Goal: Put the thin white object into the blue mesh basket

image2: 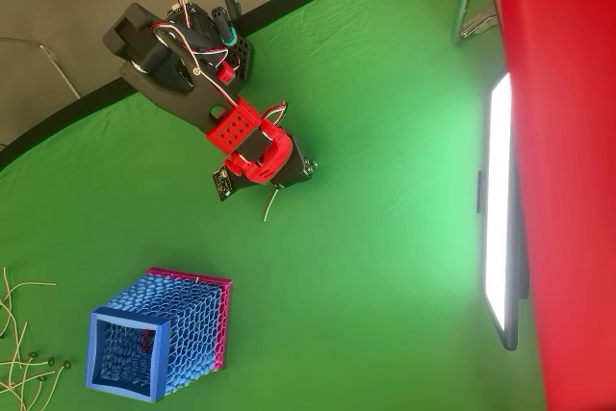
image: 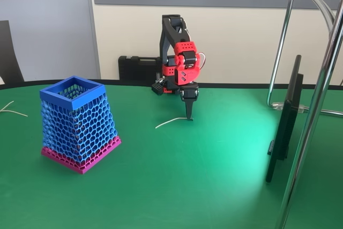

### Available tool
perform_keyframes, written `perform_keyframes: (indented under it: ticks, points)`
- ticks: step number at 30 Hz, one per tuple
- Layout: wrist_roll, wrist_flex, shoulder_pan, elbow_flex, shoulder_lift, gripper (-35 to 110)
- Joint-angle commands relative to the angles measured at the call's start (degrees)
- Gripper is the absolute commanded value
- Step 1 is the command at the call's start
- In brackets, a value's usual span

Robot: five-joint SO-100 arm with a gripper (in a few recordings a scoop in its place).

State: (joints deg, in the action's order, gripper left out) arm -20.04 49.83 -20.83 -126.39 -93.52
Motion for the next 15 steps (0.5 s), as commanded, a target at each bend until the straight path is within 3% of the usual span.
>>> perform_keyframes:
  ticks: [1, 15]
  points:
    - [-0.35, 0.79, -0.18, 2.81, 0.79, 12]
    - [-0.62, 3.60, 0.35, 7.12, 5.27, 11]
